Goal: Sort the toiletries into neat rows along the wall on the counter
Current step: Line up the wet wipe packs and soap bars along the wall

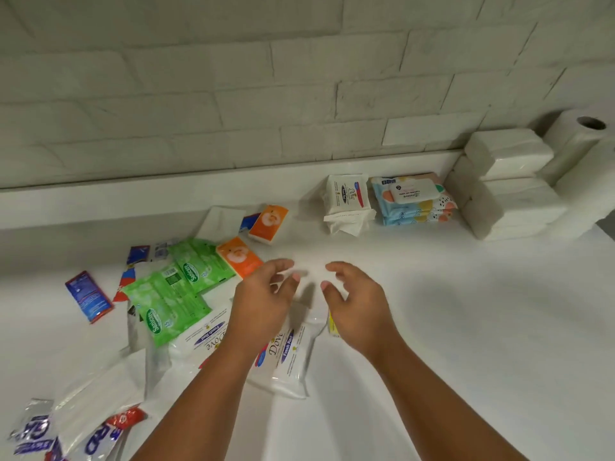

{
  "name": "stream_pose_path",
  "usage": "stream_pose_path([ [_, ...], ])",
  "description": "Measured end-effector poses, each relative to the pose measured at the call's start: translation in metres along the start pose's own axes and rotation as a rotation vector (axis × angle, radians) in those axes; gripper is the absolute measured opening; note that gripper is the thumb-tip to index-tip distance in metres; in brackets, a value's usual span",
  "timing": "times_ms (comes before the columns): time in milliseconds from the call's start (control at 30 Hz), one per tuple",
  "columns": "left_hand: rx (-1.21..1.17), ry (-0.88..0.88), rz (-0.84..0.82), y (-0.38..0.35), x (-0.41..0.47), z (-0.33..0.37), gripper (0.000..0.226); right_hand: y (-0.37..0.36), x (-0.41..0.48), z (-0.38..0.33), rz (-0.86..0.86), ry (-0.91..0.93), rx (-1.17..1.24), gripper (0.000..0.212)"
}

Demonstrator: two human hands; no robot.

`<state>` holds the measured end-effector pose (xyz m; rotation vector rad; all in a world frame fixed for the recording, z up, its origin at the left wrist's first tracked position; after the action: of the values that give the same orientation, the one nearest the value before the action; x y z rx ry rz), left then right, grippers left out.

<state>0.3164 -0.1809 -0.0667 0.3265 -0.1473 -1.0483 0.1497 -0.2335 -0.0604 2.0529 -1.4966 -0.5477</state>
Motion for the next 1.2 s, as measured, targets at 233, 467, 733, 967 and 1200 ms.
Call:
stream_pose_path([
  [233, 0.112, -0.036, 0.003, 0.025, -0.064, -0.031, 0.029, -0.023, -0.053, 0.001, -0.004, 0.065, -0.080, 0.027],
  [467, 0.165, -0.099, -0.017, 0.034, -0.098, -0.032, 0.039, -0.052, -0.095, 0.014, -0.186, -0.104, -0.203, 0.041],
  [733, 0.201, 0.024, -0.004, 0.034, -0.106, -0.044, 0.038, -0.061, -0.106, 0.017, -0.242, -0.258, -0.002, 0.018],
  [967, 0.257, 0.130, -0.029, 0.030, -0.111, -0.048, 0.046, -0.061, -0.108, 0.021, -0.341, -0.353, 0.085, 0.019],
  [1200, 0.148, 0.146, 0.024, 0.019, -0.116, -0.044, 0.044, -0.056, -0.096, 0.017, -0.360, -0.376, 0.255, 0.024],
])
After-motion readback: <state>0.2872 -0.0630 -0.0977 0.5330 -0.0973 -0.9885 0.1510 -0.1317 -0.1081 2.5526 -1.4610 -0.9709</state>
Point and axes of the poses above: each hand's wrist, its own x-axis towards the middle knuckle, its own y-axis out of the back of the hand, z = x × y, the point moved 6 cm from there along x, towards the middle knuckle, and after that the axes turned 9 degrees about -x, right-handed, at the moved point
